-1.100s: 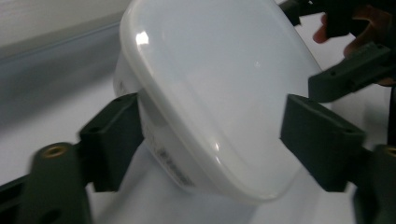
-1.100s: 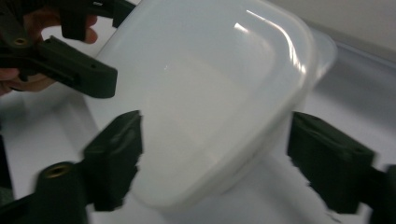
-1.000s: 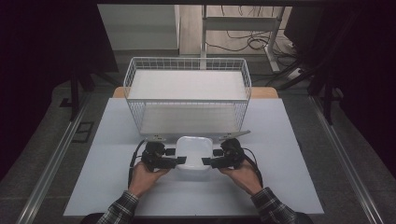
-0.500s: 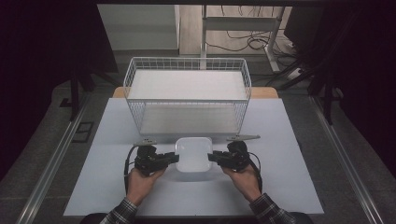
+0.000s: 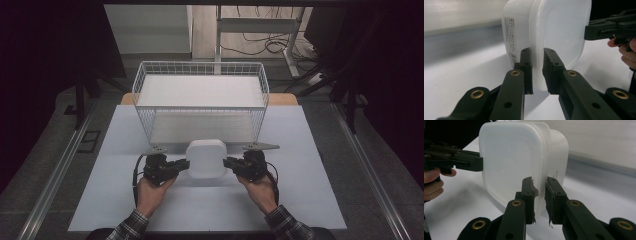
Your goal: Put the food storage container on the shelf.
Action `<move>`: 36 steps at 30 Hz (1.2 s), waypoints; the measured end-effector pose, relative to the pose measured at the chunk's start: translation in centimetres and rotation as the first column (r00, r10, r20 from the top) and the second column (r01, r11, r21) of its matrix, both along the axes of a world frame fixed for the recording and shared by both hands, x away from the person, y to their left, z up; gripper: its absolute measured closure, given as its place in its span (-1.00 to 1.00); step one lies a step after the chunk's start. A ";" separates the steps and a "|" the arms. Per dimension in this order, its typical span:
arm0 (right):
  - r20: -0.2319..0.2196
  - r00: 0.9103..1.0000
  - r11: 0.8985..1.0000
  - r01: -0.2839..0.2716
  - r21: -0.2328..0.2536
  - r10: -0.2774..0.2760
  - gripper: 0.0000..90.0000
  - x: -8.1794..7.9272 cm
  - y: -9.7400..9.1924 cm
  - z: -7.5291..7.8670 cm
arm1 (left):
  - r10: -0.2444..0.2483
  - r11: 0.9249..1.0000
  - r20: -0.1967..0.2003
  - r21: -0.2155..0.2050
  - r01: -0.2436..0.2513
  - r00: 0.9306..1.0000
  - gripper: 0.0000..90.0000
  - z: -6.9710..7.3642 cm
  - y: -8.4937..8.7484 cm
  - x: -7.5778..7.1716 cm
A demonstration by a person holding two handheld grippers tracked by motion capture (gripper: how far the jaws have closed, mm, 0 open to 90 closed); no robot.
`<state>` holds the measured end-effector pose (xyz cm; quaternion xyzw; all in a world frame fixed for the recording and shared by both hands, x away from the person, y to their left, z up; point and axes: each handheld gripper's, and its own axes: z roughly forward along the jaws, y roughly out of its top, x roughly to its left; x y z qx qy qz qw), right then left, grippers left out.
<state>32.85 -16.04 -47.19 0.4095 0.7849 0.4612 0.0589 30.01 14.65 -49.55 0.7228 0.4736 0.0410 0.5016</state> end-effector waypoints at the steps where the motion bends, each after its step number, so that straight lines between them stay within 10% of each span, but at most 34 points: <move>1: 0.006 1.000 1.000 0.000 0.002 0.000 0.72 0.1 0.1 0.1 | 0.002 1.000 0.003 0.003 -0.002 1.000 0.75 0.1 0.1 0.1; 23: 0.118 0.991 0.998 0.061 0.018 -0.063 0.69 7.3 2.4 0.9 | 0.082 0.995 0.095 0.042 -0.086 0.992 0.73 1.6 0.7 7.4; 36: 0.109 0.988 0.994 0.104 0.015 -0.106 0.66 9.3 2.7 -0.3 | 0.111 0.993 0.076 0.028 -0.114 0.991 0.64 0.3 0.3 9.3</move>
